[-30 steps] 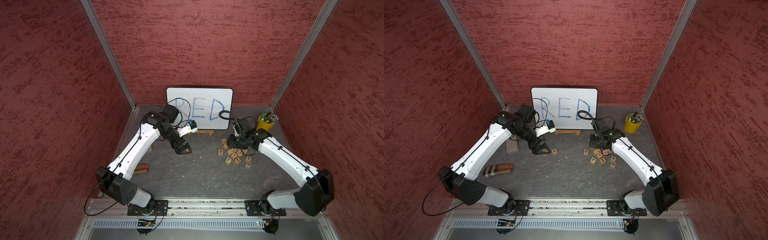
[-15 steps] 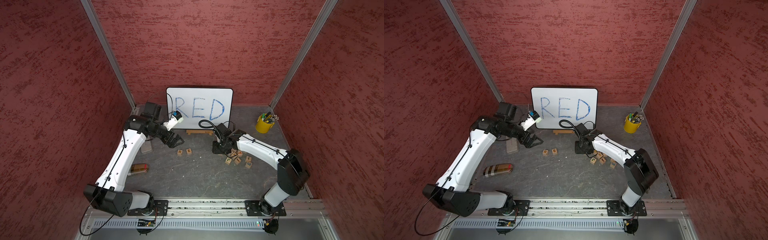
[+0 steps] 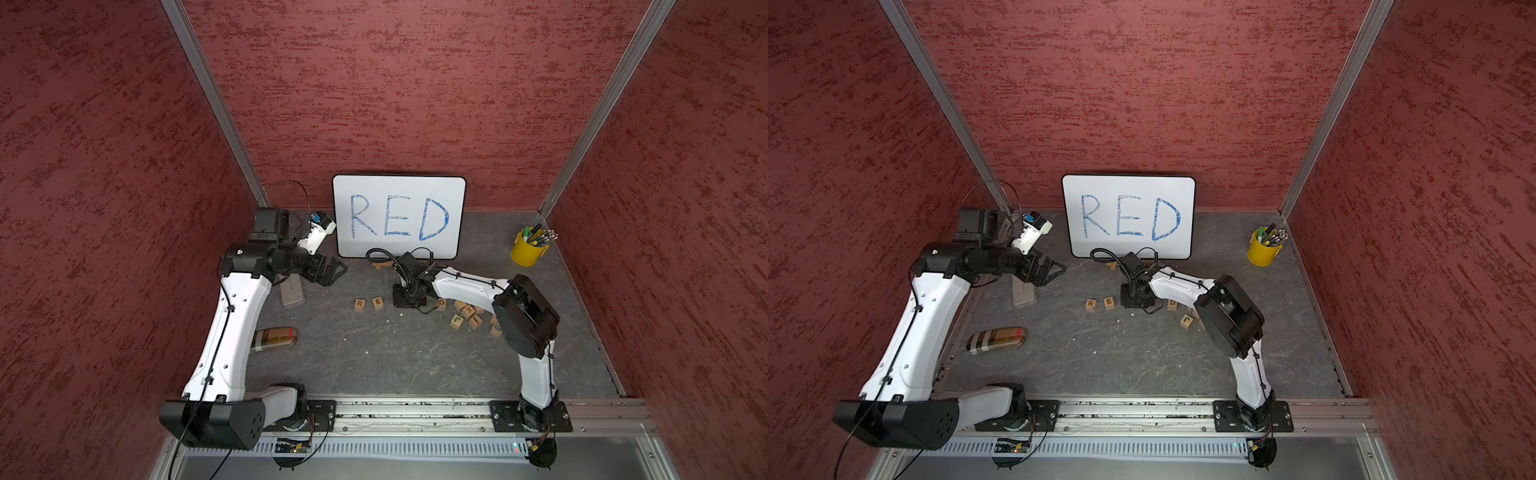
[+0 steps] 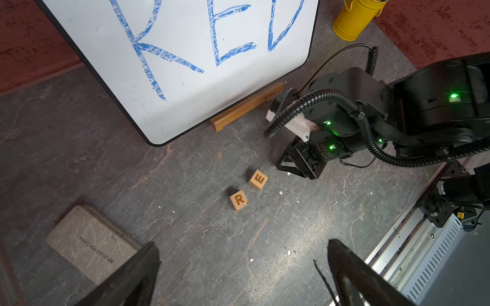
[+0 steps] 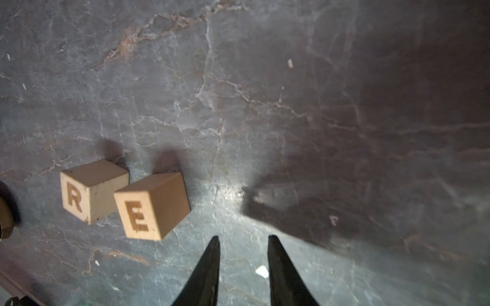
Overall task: Assemble the uppercase word "red" with letter blocks
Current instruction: Adjust the letter block at the center of the board.
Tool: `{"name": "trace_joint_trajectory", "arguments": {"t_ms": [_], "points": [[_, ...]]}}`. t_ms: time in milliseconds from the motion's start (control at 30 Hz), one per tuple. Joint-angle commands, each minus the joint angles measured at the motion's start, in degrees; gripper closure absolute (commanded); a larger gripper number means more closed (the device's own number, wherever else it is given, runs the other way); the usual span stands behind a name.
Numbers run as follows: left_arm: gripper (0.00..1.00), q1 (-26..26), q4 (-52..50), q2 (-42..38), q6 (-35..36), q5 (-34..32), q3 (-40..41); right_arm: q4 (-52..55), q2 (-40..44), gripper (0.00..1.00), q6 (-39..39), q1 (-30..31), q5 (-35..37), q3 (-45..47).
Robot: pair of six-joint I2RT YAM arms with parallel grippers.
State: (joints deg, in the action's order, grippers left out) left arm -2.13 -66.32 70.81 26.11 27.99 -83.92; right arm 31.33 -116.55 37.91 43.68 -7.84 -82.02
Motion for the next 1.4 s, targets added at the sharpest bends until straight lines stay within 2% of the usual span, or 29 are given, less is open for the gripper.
{"name": "trace_joint_trajectory", "arguments": {"t_ms": [0, 233, 467, 767, 1200, 1367], "points": [[0.01, 0.5, 1.1, -0.8, -0.9, -0.1, 0.4, -0.3, -1.0, 0.67, 0.2, 0.4, 3.4, -2.9], [0.0, 0.6, 1.0, -0.8, -0.6, 0.3, 0.2, -0.8, -3.5, 0.66, -0.7, 0.8, 3.3, -5.2], [0.0, 0.5, -3.9, 0.8, 3.8, 2.9, -0.4, -0.1, -6.0, 0.66, -1.6, 1.7, 1.9, -7.7], [0.01, 0.6, -5.2, 1.1, 5.2, 2.9, -0.1, 2.7, -8.1, 0.65, -2.7, 2.7, 1.9, -11.0], [0.0, 0.5, -5.2, 1.4, 5.7, 2.7, -0.8, 5.3, -5.8, 0.65, -2.6, 4.1, 2.4, -9.8], [0.0, 0.6, -5.5, 1.4, 5.7, 3.2, -1.3, 4.8, -4.9, 0.65, -2.4, 4.2, 0.6, -9.4]]}}
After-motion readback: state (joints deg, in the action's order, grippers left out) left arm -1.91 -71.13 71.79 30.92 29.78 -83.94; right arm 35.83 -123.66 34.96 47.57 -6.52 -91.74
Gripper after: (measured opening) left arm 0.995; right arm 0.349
